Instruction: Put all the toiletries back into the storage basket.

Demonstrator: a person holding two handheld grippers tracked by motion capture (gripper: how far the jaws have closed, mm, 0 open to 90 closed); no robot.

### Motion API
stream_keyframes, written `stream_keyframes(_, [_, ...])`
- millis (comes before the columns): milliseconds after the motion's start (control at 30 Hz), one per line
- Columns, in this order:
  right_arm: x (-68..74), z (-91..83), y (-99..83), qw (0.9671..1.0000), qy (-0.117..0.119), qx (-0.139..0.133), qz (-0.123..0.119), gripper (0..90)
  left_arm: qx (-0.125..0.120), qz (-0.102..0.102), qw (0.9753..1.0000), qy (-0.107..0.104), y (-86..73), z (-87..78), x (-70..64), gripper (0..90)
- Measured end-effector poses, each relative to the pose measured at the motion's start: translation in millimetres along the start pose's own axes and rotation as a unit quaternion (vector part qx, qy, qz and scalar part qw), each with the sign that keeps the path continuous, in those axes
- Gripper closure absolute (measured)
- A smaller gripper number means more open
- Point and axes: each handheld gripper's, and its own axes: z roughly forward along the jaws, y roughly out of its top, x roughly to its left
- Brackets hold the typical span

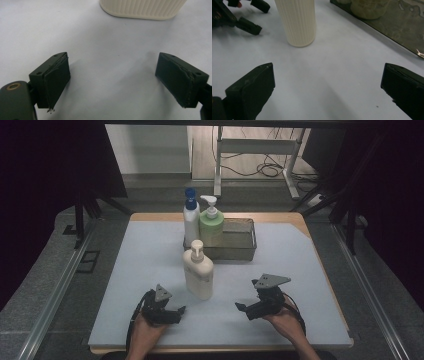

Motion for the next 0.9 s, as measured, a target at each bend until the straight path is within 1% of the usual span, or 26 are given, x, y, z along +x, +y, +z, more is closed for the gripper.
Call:
stream_keyframes(67, [0.8, 1.1, 3.0, 1.0, 0.005, -0.004, 0.002, 0.0, -0.001, -0.001, 1.0, 0.0, 0.0, 0.2, -0.2, 12.1])
stream_keyframes(200, [1.6, 3.6, 9.2, 0.9999, 0.006, -0.014, -0.006, 0.0, -0.001, -0.002, 1.0, 0.0, -0.1, 0.3, -0.2, 12.1])
stream_keyframes(233, [2.1, 4.1, 10.8, 0.9998, 0.007, -0.018, -0.005, 0.0, -0.001, -0.002, 1.0, 0.0, -0.1, 0.3, -0.2, 12.1])
stream_keyframes(367, [5.0, 5.7, 17.3, 0.9993, 0.014, -0.034, -0.011, 0.1, -0.001, -0.002, 1.0, 0.001, -0.1, 0.3, -0.2, 12.1])
stream_keyframes(400, [5.6, 6.1, 18.8, 0.9992, 0.015, -0.034, -0.014, 0.4, -0.001, -0.002, 1.0, 0.001, -0.1, 0.3, -0.2, 12.1])
stream_keyframes(633, [9.2, 13.1, 29.1, 0.999, 0.023, -0.037, -0.011, 3.7, -0.001, -0.001, 1.0, 0.001, -0.1, 0.3, -0.1, 12.1])
stream_keyframes(900, [16.7, 25.6, 41.7, 0.9989, 0.033, -0.028, -0.019, 5.4, -0.001, -0.001, 1.0, 0.001, -0.1, 0.4, -0.1, 12.1])
